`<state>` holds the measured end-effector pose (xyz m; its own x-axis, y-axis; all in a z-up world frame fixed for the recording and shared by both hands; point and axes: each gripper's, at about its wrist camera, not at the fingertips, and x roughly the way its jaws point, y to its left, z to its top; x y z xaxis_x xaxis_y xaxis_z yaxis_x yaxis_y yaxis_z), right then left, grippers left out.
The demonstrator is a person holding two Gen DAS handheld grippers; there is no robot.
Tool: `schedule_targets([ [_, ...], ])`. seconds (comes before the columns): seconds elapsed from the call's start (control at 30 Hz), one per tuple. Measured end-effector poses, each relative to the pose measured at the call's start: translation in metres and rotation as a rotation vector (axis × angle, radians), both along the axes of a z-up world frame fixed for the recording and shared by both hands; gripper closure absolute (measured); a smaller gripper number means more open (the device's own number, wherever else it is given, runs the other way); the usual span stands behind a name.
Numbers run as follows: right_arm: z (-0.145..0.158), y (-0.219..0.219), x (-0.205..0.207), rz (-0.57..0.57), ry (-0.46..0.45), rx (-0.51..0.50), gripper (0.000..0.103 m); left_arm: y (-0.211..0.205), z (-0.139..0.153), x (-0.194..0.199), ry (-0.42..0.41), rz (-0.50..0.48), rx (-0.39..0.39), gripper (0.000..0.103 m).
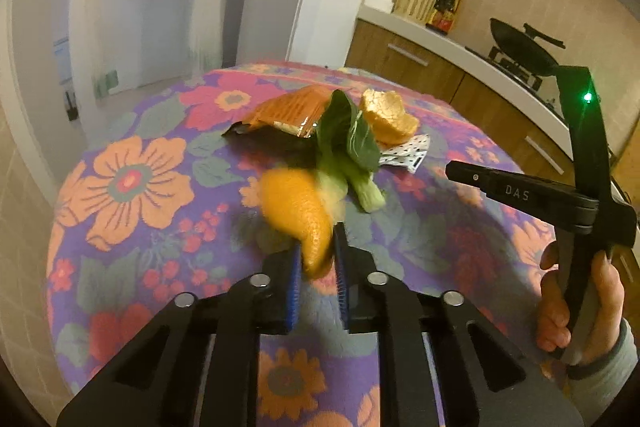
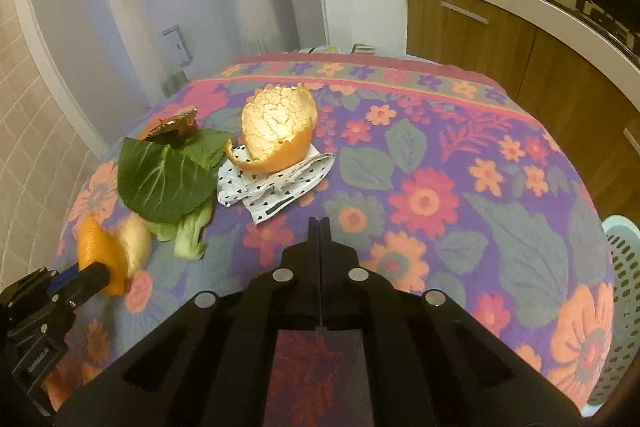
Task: Collect trash
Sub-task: 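Grasp an orange peel with the left tool while the right tool grasps another peel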
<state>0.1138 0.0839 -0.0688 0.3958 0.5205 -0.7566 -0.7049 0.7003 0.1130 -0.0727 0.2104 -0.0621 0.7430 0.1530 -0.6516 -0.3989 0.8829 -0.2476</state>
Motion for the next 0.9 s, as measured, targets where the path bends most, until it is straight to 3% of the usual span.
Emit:
schedule_targets([
  [0.17,0.007,0.009,0.0,0.036,-0.011,-0.008,0.103,0.002,0.0,0.0,-0.014,-0.002,-0.006,0.093],
  [0.23,0.006,0.017,0.006,0.045,0.027,-0.004,0.097,0.002,-0.002,0.002,-0.01,-0.005,-0.013,0.093],
  [0.33,0.005,0.023,0.018,0.031,0.04,-0.004,0.079,0.003,-0.003,0.002,-0.012,-0.021,-0.023,0.093],
  [0.37,0.006,0.025,0.021,0.025,0.03,-0.001,0.068,0.004,-0.003,0.003,-0.007,-0.029,-0.022,0.093],
  [0.4,0.008,0.027,0.024,0.015,0.017,0.0,0.048,0.004,-0.004,0.004,0.001,-0.04,-0.02,0.092],
  [0.47,0.011,0.03,0.028,0.011,0.002,0.023,0.039,0.007,-0.006,0.005,0.018,-0.049,-0.025,0.088],
  [0.63,0.018,0.048,0.045,-0.009,-0.009,0.066,0.039,0.014,-0.011,0.007,0.042,-0.059,-0.069,0.066],
  [0.8,0.0,0.073,0.065,-0.02,-0.006,0.0,0.04,0.012,-0.013,0.013,0.069,-0.024,-0.039,0.065],
  [0.83,-0.004,0.075,0.067,-0.018,0.004,-0.004,0.043,0.014,-0.015,0.015,0.075,-0.025,-0.052,0.069],
  [0.9,-0.01,0.079,0.067,-0.003,0.022,-0.028,0.074,0.015,-0.016,0.017,0.07,-0.029,-0.067,0.081],
])
